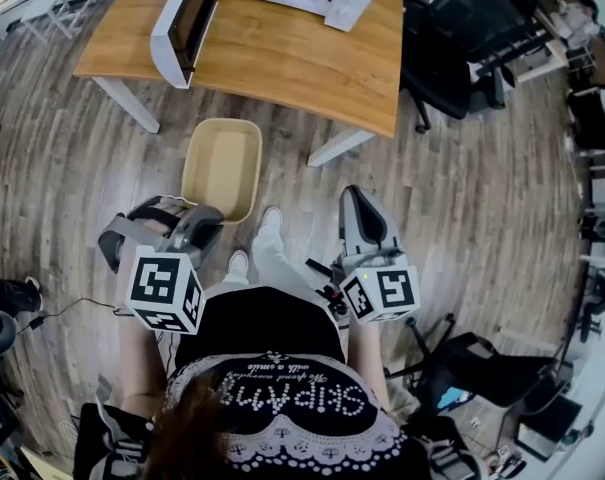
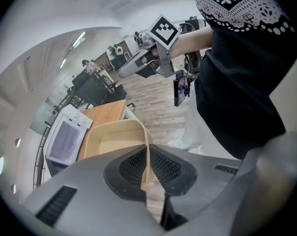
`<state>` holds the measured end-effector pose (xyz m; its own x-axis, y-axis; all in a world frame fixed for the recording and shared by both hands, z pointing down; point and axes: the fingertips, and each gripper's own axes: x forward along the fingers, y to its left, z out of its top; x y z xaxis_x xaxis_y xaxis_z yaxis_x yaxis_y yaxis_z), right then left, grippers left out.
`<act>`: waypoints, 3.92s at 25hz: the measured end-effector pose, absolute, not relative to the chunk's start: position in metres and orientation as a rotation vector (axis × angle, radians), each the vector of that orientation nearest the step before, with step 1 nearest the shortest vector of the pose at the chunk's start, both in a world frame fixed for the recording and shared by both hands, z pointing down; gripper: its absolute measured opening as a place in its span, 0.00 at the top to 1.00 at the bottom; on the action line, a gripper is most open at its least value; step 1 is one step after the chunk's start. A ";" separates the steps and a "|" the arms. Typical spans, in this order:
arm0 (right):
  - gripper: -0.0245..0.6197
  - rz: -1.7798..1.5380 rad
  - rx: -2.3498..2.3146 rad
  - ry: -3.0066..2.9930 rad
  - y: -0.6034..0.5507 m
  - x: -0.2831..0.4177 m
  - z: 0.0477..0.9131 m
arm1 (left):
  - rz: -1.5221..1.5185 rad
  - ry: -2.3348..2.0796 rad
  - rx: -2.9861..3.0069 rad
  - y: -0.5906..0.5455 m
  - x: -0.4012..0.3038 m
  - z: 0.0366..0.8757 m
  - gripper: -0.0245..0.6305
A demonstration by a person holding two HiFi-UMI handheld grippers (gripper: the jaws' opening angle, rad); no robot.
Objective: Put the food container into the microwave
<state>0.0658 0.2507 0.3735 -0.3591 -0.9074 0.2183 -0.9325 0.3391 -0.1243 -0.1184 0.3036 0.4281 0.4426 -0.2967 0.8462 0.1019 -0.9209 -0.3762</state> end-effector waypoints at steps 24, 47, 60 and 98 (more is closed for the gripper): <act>0.90 0.369 1.634 -2.547 0.146 0.144 0.384 | -1.526 0.290 -2.319 0.207 -0.052 0.423 0.89; 0.90 0.406 1.664 -2.462 0.022 0.119 0.382 | -1.466 0.167 -2.369 0.078 -0.065 0.428 0.89; 0.90 0.416 1.688 -2.454 -0.074 0.081 0.379 | -1.398 0.113 -2.375 -0.023 -0.085 0.414 0.89; 0.90 0.443 1.700 -2.487 -0.126 0.126 0.377 | -1.480 0.139 -2.365 -0.068 -0.051 0.429 0.89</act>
